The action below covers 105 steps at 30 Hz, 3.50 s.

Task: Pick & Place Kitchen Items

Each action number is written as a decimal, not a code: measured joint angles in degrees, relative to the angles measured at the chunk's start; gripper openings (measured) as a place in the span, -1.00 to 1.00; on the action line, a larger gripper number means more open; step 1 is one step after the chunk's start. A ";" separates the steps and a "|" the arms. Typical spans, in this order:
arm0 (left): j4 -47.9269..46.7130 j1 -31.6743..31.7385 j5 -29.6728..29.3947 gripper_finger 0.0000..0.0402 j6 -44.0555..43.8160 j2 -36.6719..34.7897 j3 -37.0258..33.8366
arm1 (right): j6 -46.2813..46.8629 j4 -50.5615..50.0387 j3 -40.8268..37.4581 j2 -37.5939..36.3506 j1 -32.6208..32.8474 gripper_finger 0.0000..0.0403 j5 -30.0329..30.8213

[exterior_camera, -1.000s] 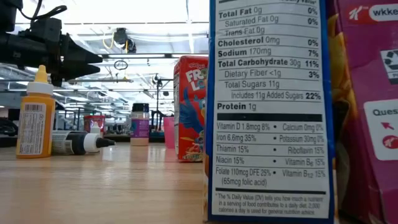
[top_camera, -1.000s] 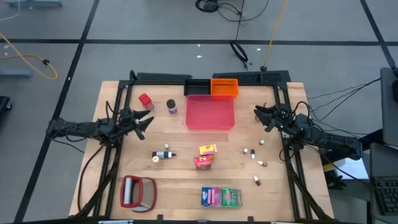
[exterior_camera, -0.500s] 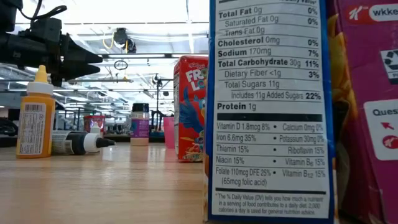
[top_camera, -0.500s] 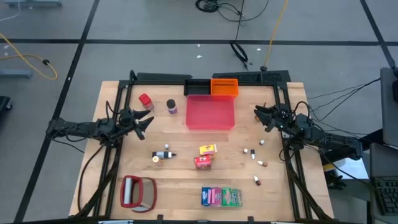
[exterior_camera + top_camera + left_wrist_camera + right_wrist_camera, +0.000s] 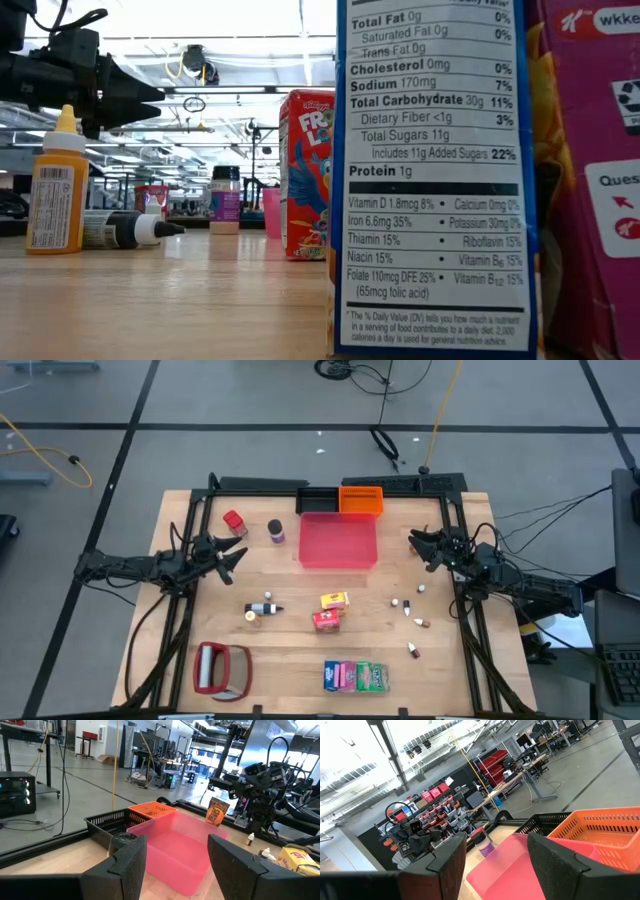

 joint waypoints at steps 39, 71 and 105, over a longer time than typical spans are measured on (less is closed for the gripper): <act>17.12 1.04 -6.06 0.05 -4.03 0.00 0.02 | 5.17 15.73 -0.02 -0.02 -0.02 0.01 1.70; -33.76 3.03 8.05 0.05 13.01 52.38 69.32 | -13.46 -36.76 59.49 44.48 0.04 0.01 -19.94; -32.32 3.31 7.43 0.05 8.68 60.96 70.10 | 13.94 -84.91 62.02 58.34 -10.19 -0.18 1.35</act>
